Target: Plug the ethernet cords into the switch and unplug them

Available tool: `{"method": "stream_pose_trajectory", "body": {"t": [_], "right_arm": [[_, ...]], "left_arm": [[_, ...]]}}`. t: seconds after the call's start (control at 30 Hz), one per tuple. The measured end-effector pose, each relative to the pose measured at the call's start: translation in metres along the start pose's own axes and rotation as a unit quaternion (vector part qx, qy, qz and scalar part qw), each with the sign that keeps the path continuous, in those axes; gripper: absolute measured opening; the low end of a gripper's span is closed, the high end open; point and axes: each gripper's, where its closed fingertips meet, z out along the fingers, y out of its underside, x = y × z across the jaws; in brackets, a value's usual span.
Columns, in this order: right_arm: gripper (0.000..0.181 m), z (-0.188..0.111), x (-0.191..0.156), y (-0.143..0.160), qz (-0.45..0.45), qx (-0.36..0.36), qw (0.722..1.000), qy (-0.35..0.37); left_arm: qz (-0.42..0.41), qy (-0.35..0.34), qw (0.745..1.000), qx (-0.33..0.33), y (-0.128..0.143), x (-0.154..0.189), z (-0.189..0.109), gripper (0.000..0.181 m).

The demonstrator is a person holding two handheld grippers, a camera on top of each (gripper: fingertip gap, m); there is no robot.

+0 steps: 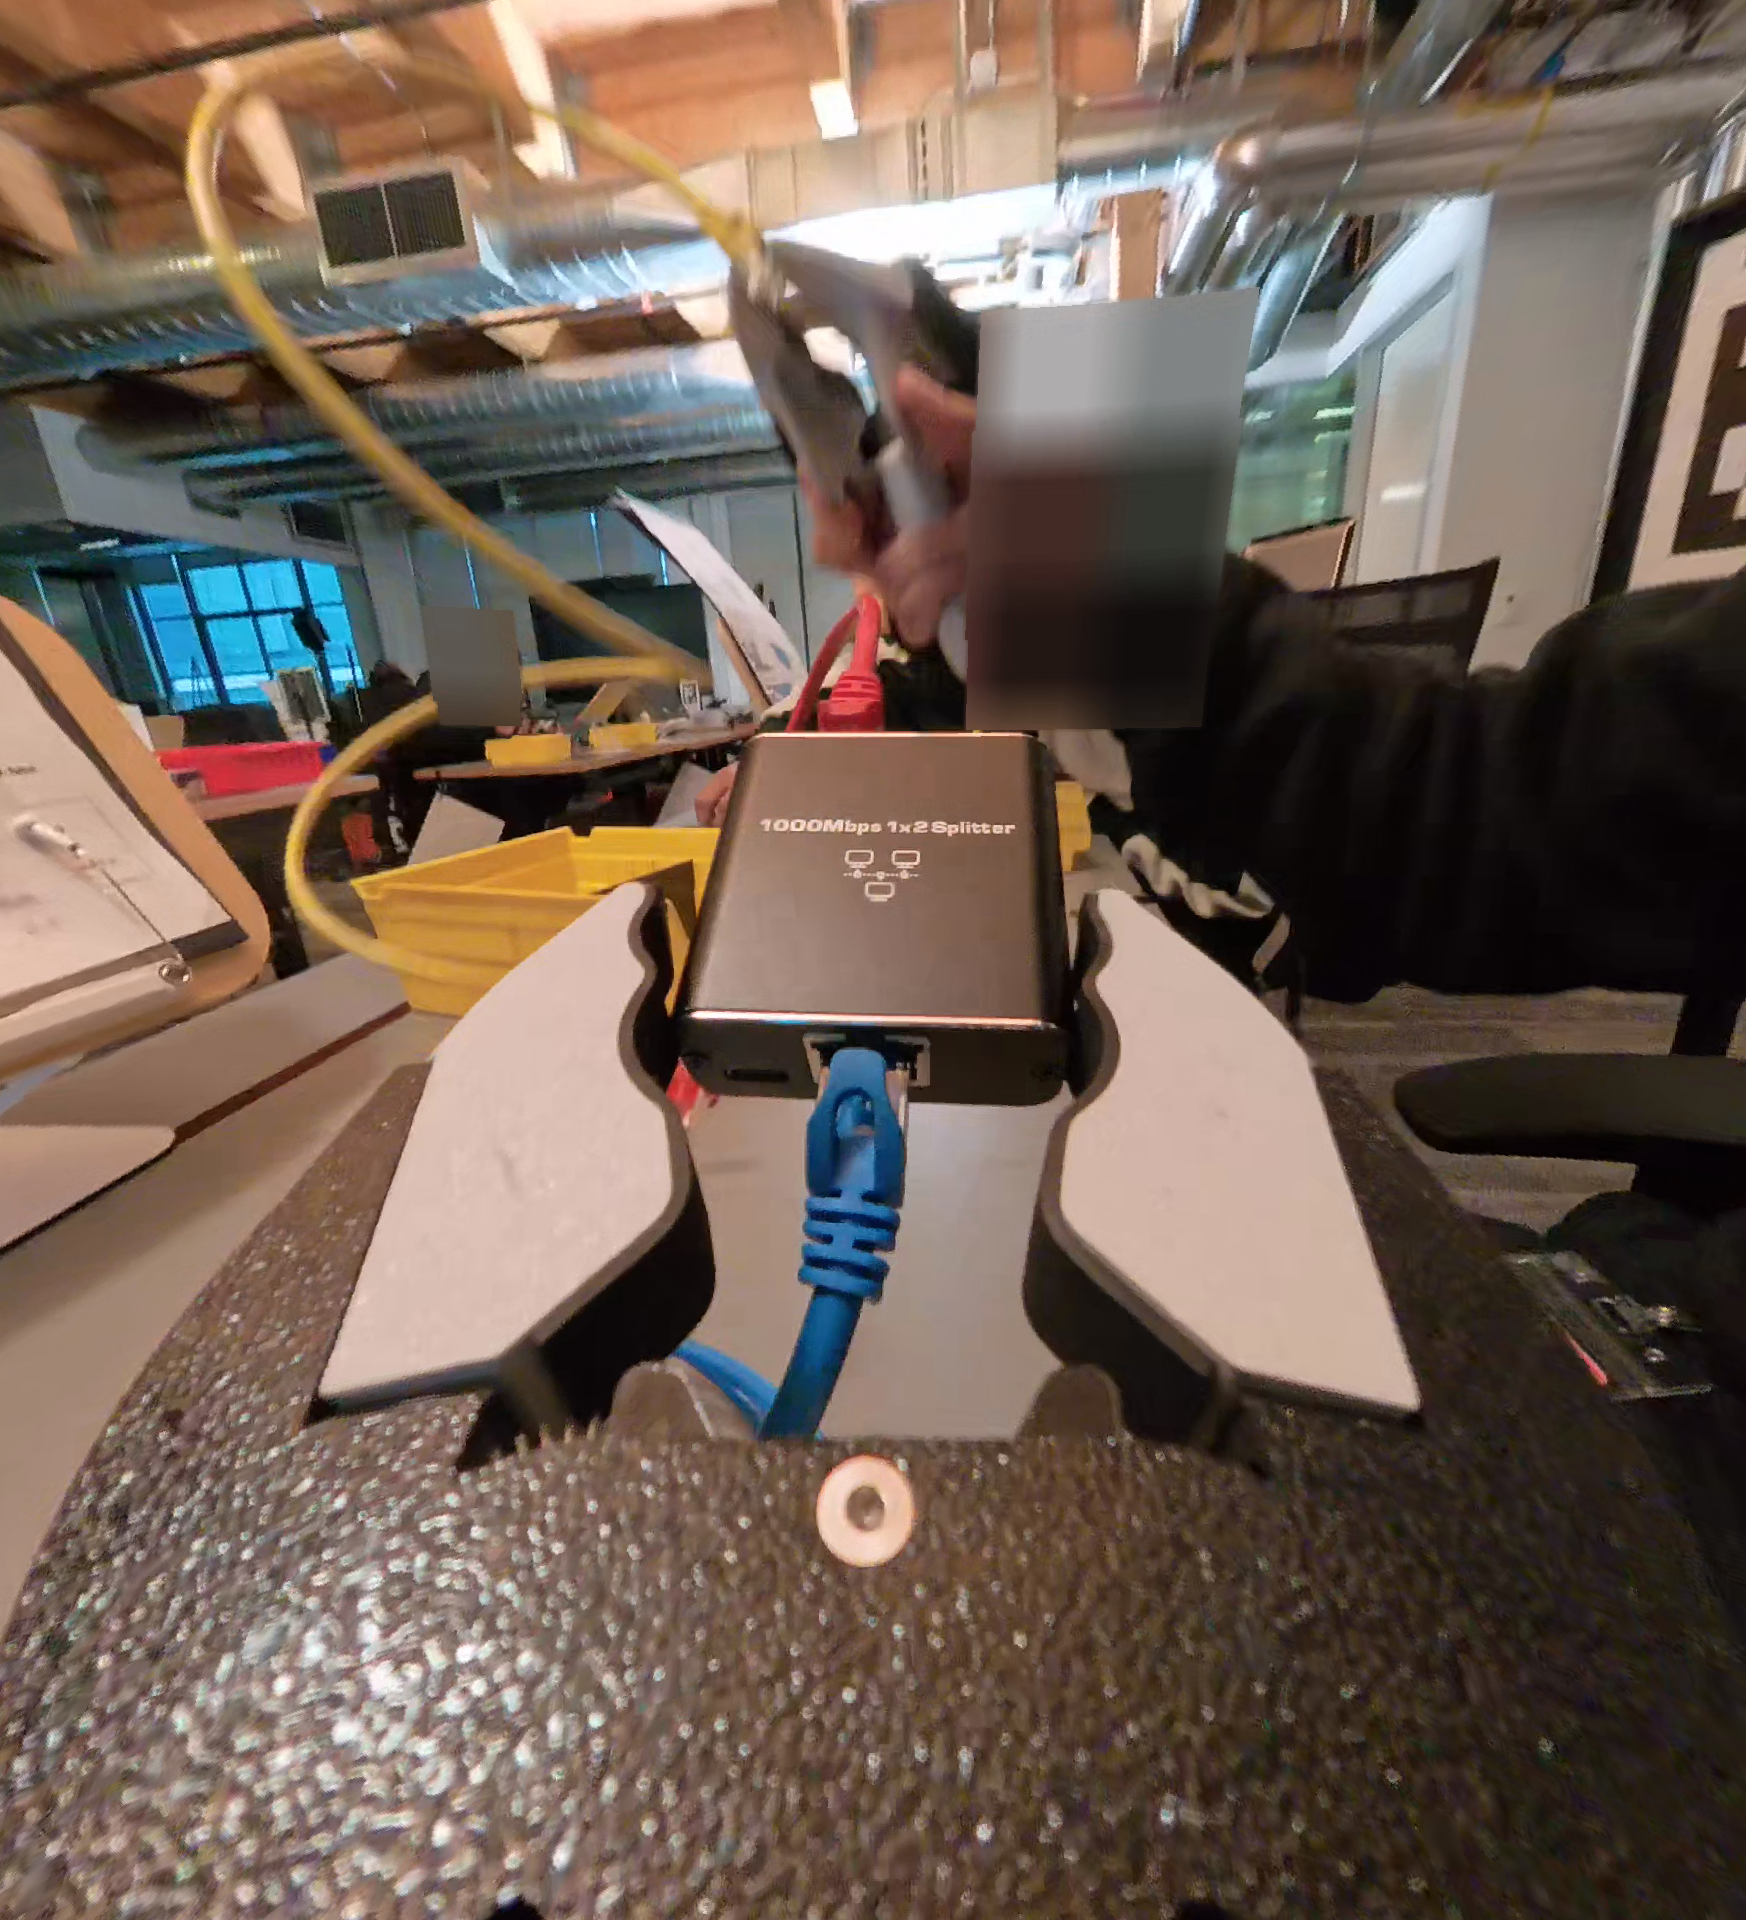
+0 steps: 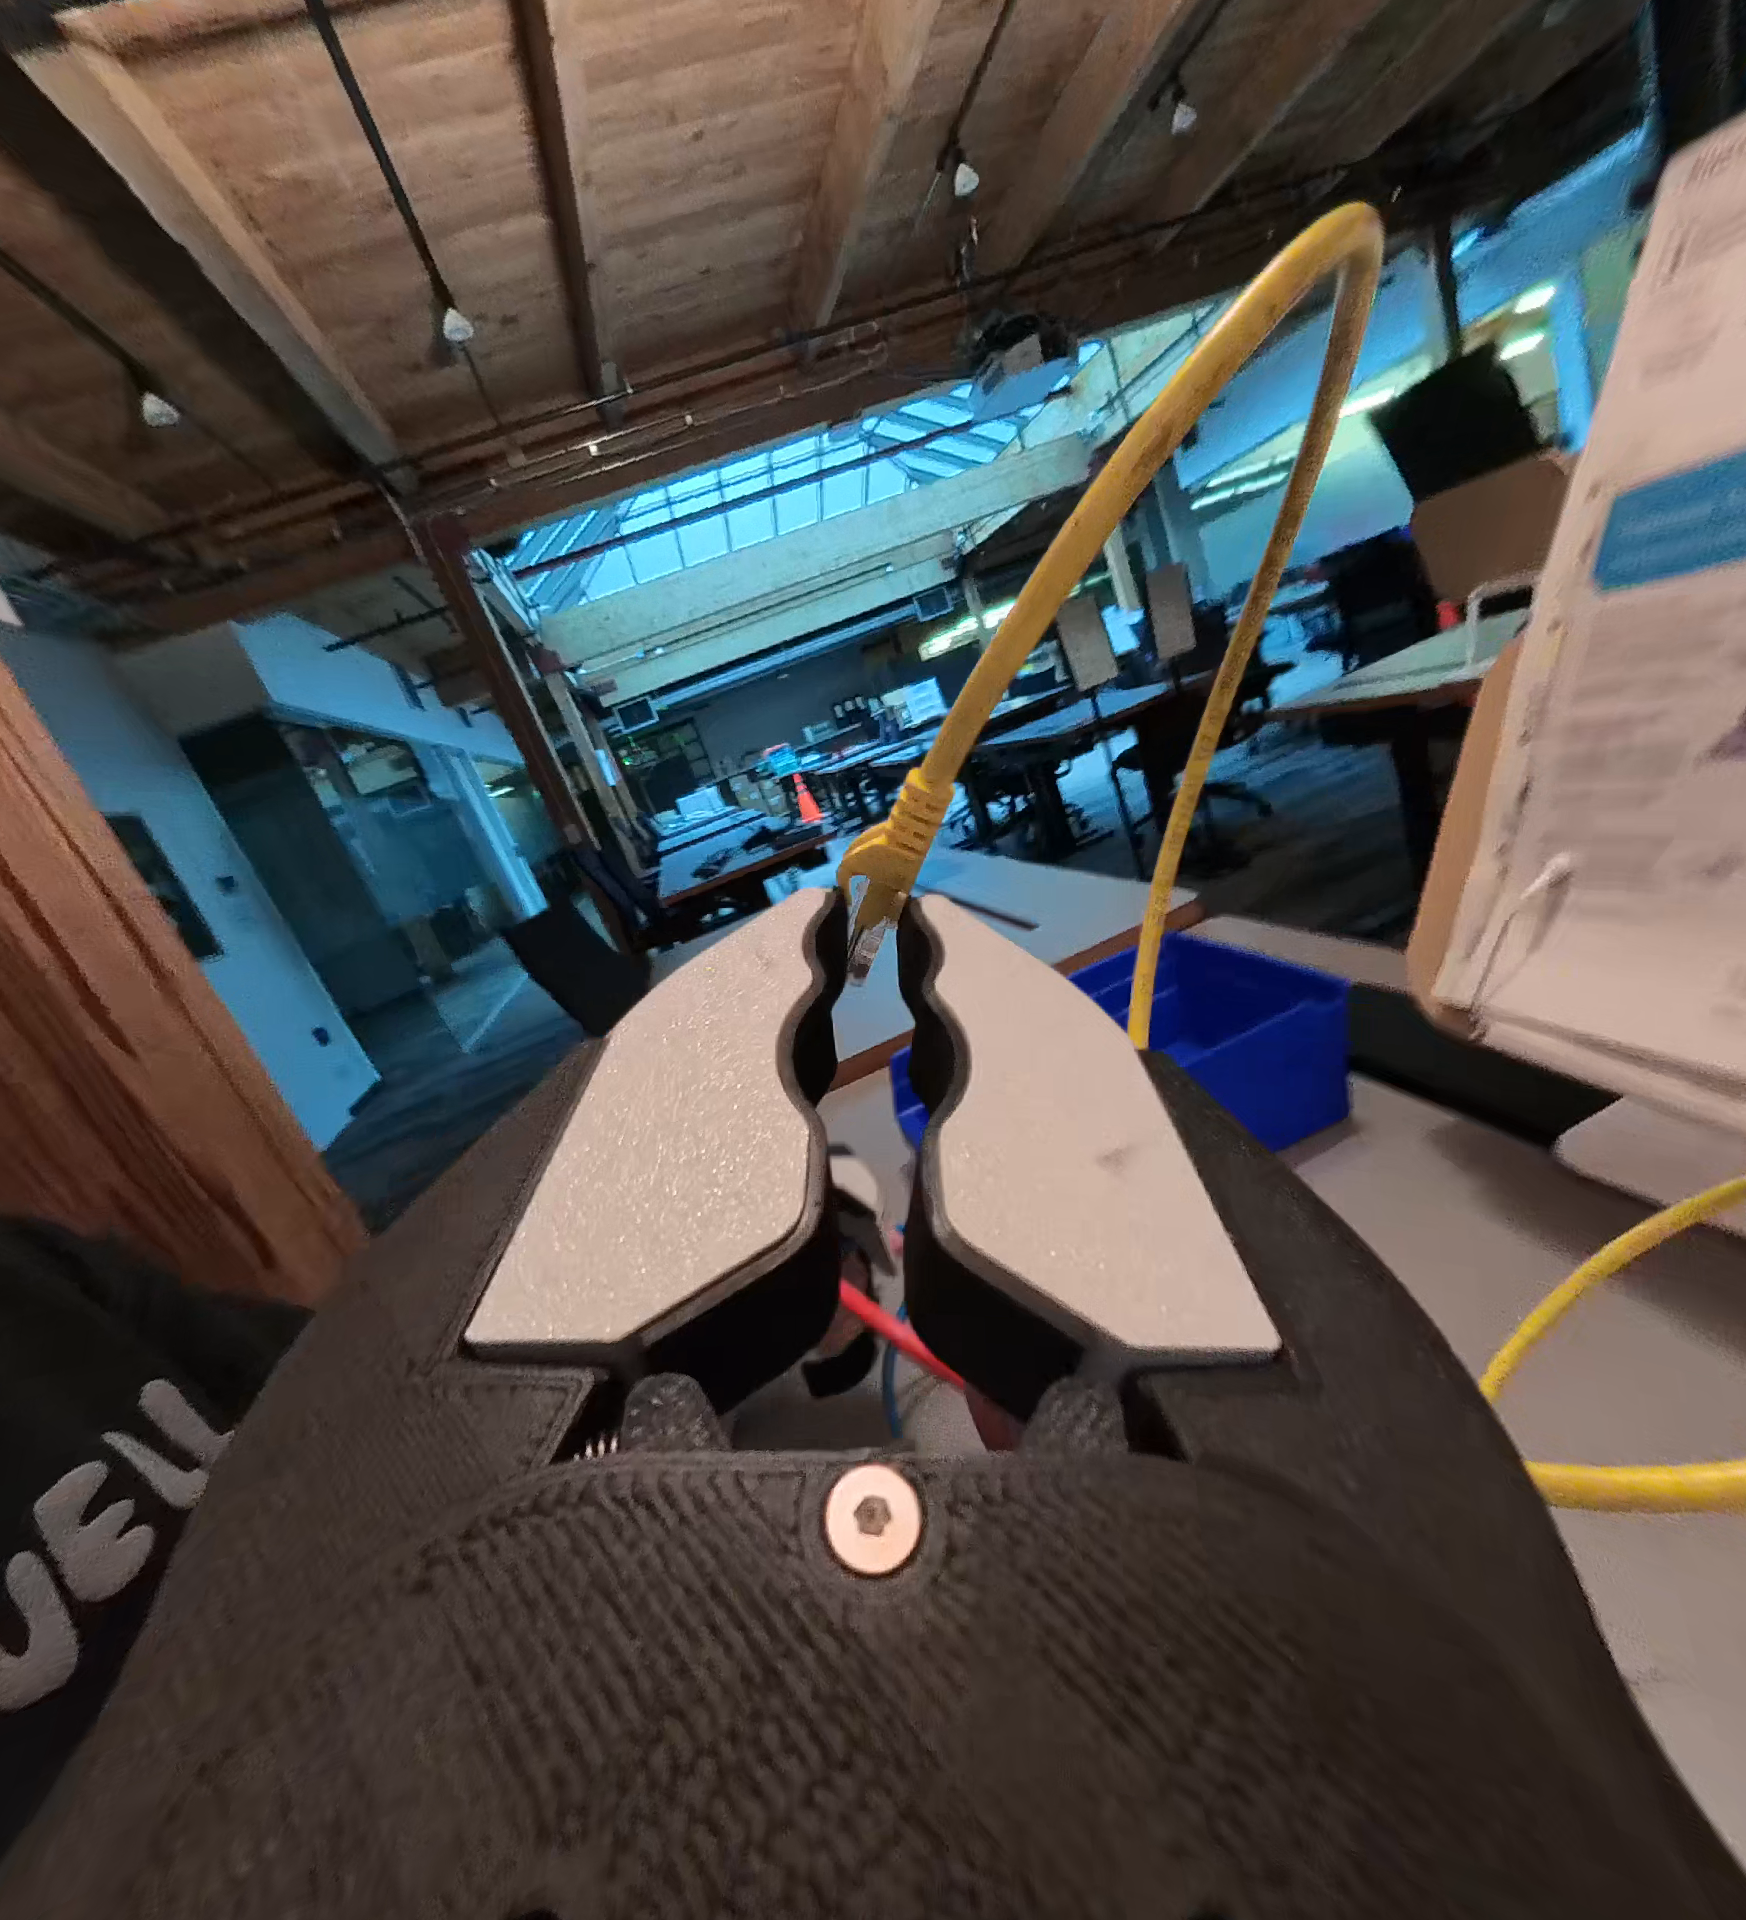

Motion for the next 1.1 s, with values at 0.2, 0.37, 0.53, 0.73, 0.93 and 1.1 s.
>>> {"method": "stream_pose_trajectory", "body": {"t": [0.2,0.37,0.53,0.73,0.93,1.1], "right_arm": [[0.011,-0.03,-0.021,-0.069,-0.099,-0.01,0.994,0.052],[0.01,-0.07,0.0,-0.087,-0.148,-0.049,0.983,0.099],[0.011,-0.121,0.066,-0.064,-0.156,-0.102,0.971,0.151],[0.01,-0.178,0.142,-0.023,-0.201,-0.189,0.924,0.266],[0.01,-0.216,0.189,0.039,-0.211,-0.332,0.86,0.324],[0.01,-0.259,0.234,0.076,-0.179,-0.429,0.774,0.431]], "left_arm": [[-0.02,-0.016,1.0,-0.01,0.014,-0.009,0.002,0.074],[-0.033,-0.016,0.999,-0.002,0.015,-0.011,0.001,0.074],[-0.042,-0.016,0.999,0.003,0.016,-0.012,-0.001,0.074],[-0.049,-0.018,0.999,0.008,0.017,-0.013,-0.001,0.074],[-0.055,-0.015,0.998,0.005,0.021,-0.013,0.001,0.074],[-0.056,-0.015,0.998,0.002,0.024,-0.012,0.002,0.074]]}}
